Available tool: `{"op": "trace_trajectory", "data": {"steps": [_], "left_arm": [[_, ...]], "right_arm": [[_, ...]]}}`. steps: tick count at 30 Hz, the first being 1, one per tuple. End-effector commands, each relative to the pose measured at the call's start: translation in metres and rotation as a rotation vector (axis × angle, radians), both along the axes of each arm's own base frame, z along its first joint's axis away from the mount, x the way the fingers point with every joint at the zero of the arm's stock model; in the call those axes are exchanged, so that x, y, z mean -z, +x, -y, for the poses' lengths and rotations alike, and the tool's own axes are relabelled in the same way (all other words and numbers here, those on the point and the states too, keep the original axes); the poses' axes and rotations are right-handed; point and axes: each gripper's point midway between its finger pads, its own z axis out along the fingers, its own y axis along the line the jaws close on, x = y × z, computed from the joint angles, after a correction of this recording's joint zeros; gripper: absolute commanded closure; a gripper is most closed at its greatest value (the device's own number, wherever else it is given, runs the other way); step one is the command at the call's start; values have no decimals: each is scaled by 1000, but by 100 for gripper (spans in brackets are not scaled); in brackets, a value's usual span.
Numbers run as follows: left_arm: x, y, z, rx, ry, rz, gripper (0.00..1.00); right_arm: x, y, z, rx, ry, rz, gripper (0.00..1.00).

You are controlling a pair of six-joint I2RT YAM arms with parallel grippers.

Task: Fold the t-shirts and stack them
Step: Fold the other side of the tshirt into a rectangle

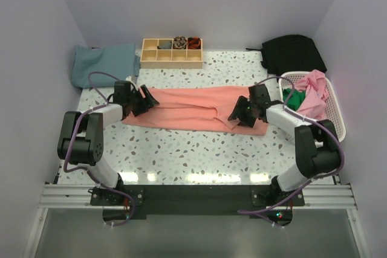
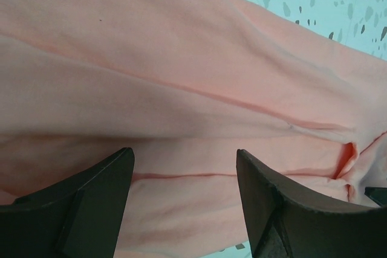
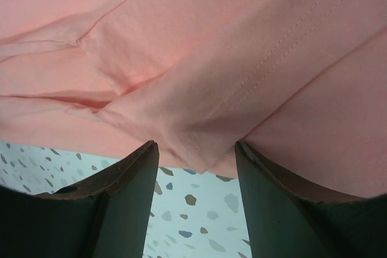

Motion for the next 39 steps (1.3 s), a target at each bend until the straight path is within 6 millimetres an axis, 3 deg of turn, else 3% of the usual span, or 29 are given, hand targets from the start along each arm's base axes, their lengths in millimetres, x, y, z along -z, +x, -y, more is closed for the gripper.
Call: {"op": "trace_trajectory", "data": {"steps": [1,5,8,12,16,19,26,31,33,39], "left_arm": [[-14,20,-4,9,35,81,27],[-14,20,-4,13,38,78,27],[-15,21,-5,11,43,81,27],[-14,22,-5,14,47,76,27],[-15,21,-6,15,54,73,27],[-14,21,-7,16,58,71,27],[-12,21,-6,17,57,65,27],[-11,21,-4,28,43,62,27],[-8,19,-3,30,43,55,27],[0,15,-1,41,34,31,27]], "right_arm": [[-1,6,-8,-5,34,1,43],[-3,3,-5,-3,16,6,45],[-2,5,-5,-2,10,10,51],[6,7,-8,-6,22,-12,79],[6,13,-8,-12,8,-3,99],[-2,20,-9,-23,6,27,100],[-43,50,-5,-29,-43,139,100],[-44,75,-11,-51,-59,132,100],[-32,83,-11,-57,-78,105,100],[-29,125,-16,-83,-128,104,100]]}}
